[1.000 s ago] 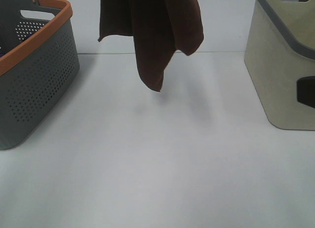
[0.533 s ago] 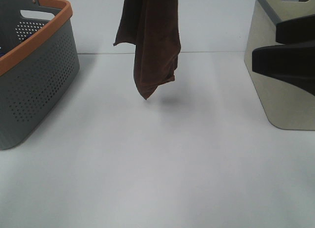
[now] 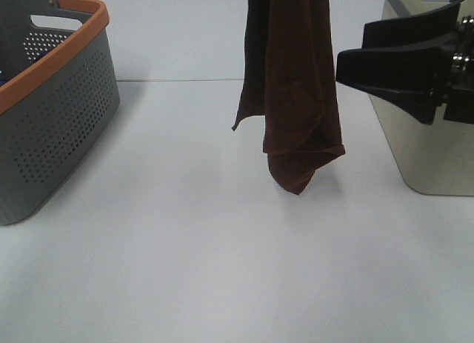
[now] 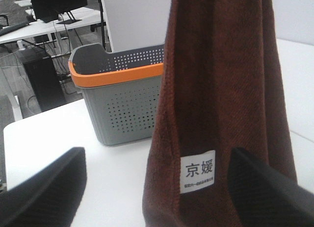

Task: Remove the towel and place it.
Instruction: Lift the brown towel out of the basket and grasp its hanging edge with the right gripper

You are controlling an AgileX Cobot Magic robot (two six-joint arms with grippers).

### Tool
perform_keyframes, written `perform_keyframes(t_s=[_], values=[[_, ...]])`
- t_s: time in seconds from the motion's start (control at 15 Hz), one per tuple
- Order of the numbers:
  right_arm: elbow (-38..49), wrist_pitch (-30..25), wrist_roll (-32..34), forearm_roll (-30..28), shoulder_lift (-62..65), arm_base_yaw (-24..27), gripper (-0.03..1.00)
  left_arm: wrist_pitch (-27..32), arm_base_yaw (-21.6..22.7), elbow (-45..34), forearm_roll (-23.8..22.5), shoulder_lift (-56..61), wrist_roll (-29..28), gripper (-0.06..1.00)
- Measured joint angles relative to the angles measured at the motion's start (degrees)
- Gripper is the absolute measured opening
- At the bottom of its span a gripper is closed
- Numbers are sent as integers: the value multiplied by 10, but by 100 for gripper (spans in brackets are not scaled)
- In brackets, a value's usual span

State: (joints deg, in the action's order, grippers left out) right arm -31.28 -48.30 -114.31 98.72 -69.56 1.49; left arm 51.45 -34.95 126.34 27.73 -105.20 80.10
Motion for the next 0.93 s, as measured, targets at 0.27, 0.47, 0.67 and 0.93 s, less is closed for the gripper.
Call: perform_keyframes(t_s=[0.27, 0.47, 0.67, 0.93], values=[[0, -90, -66, 2, -121, 0, 78, 1, 0, 0, 6, 0, 3, 0], [-1, -112, -112, 3, -187, 0, 78, 1, 0, 0, 9, 0, 5, 0], [-32, -102, -131, 3, -207, 0, 78, 2, 0, 0, 9, 0, 5, 0], [-71, -66, -125, 4, -210, 0, 78, 19, 0, 0, 9, 0, 14, 0]])
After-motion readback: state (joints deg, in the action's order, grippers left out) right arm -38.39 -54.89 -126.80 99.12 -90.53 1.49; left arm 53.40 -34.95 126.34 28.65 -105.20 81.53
